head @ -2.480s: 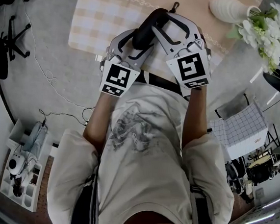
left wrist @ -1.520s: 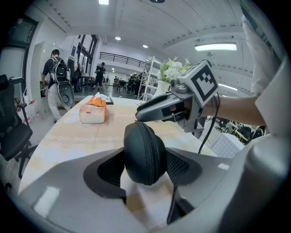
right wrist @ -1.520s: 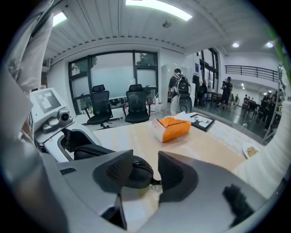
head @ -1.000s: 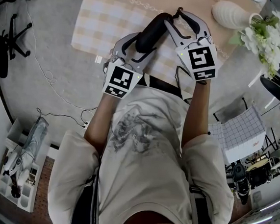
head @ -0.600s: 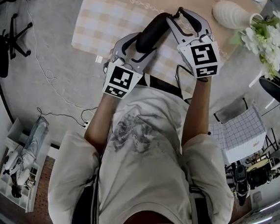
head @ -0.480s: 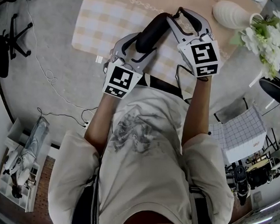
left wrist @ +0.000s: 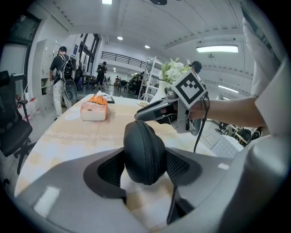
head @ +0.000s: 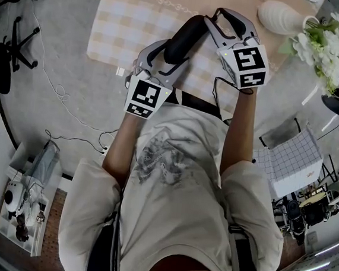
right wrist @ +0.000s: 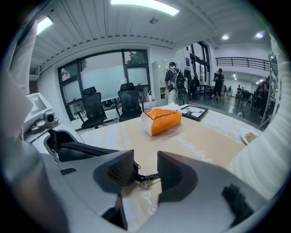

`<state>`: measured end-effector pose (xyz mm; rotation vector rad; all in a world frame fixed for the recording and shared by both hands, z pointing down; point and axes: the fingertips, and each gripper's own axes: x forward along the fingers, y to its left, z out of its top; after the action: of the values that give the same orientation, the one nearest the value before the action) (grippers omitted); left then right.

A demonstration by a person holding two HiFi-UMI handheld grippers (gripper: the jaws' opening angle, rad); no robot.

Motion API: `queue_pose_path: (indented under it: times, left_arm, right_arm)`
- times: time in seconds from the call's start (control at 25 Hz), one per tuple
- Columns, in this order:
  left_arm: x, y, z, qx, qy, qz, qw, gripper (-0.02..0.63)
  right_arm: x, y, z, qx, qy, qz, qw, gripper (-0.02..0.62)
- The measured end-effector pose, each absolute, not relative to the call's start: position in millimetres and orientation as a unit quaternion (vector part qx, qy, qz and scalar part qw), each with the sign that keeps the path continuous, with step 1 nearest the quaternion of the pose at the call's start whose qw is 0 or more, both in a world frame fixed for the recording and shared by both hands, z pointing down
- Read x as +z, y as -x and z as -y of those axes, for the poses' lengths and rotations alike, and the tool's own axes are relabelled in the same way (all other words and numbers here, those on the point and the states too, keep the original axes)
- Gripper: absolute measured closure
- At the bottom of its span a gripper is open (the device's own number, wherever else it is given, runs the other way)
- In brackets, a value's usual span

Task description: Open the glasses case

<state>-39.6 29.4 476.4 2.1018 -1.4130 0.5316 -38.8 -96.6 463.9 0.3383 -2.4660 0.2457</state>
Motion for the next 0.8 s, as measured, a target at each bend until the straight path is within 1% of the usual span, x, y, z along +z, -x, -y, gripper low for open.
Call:
queue_pose_path:
  times: [0.48,0.6,0.64,0.72,0.8]
  left_arm:
    - [477,39,-30,0.197,-0.780,0.527,0.274,0.328]
    - [480,39,-31,0.200,-0.778,0.528,0.275,0.328]
    - [481,38,-32,0.202,-0.777,0.528,0.276,0.328]
    - [483,38,-34,0.203,-0.775,0.529,0.278,0.328]
    - [485,39,-34,0.202,-0.773,0.532,0.280,0.328]
  right_arm:
    - [474,35,102,0.112,-0.139,0.930,0.322,0.435]
    - [485,31,101,0.096,-0.144,0.920,0.352,0.470]
    - [489,29,100,0.093,-0.146,0.918,0.358,0.473]
    - [491,26,99,0.098,-0.153,0.918,0.354,0.472]
    - [488,23,98,0.102,-0.164,0.919,0.344,0.455]
